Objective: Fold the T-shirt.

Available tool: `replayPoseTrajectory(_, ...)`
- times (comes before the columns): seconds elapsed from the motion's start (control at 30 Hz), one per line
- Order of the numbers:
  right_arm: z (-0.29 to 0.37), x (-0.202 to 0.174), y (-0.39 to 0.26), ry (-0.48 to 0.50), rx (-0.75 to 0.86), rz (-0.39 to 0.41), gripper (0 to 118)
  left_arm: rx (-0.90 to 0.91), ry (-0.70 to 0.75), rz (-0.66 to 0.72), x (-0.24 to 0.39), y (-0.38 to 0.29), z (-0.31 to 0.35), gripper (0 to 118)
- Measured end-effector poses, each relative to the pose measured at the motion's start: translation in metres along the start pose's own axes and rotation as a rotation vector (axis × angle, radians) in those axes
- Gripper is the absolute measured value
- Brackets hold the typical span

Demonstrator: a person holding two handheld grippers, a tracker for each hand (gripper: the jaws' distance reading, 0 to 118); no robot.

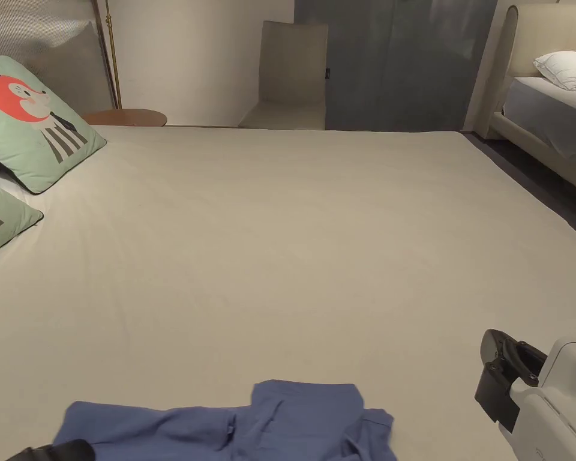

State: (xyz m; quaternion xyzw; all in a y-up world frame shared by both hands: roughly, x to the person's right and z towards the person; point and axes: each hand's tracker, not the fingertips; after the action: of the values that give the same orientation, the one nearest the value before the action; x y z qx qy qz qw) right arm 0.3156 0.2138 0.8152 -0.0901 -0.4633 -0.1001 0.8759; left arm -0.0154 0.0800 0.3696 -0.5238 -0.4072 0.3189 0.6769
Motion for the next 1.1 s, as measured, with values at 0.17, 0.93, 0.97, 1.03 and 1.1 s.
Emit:
replayPoseTrajectory(0.17,-0.004,-0.008,-0.002,0.030,-0.005,-0.004,0,0.026,-0.051,-0.043,0.027,0.000,0.022,11)
replayPoseTrajectory(0.93,0.020,0.043,0.000,-0.064,0.024,-0.053,0,-0.333,-0.010,-0.684,0.174,-0.197,-0.181,62)
replayPoseTrajectory(0.97,0.019,0.043,0.000,-0.064,0.024,-0.059,0,-0.365,-0.081,-0.640,0.177,-0.193,-0.176,84)
replayPoseTrajectory(1.03,0.018,0.044,-0.001,-0.062,0.025,-0.063,0,-0.350,-0.171,-0.642,0.185,-0.186,-0.161,110)
replayPoseTrajectory(1.1,0.017,0.043,-0.002,-0.061,0.025,-0.068,0,-0.239,-0.201,-0.680,0.189,-0.179,-0.143,109)
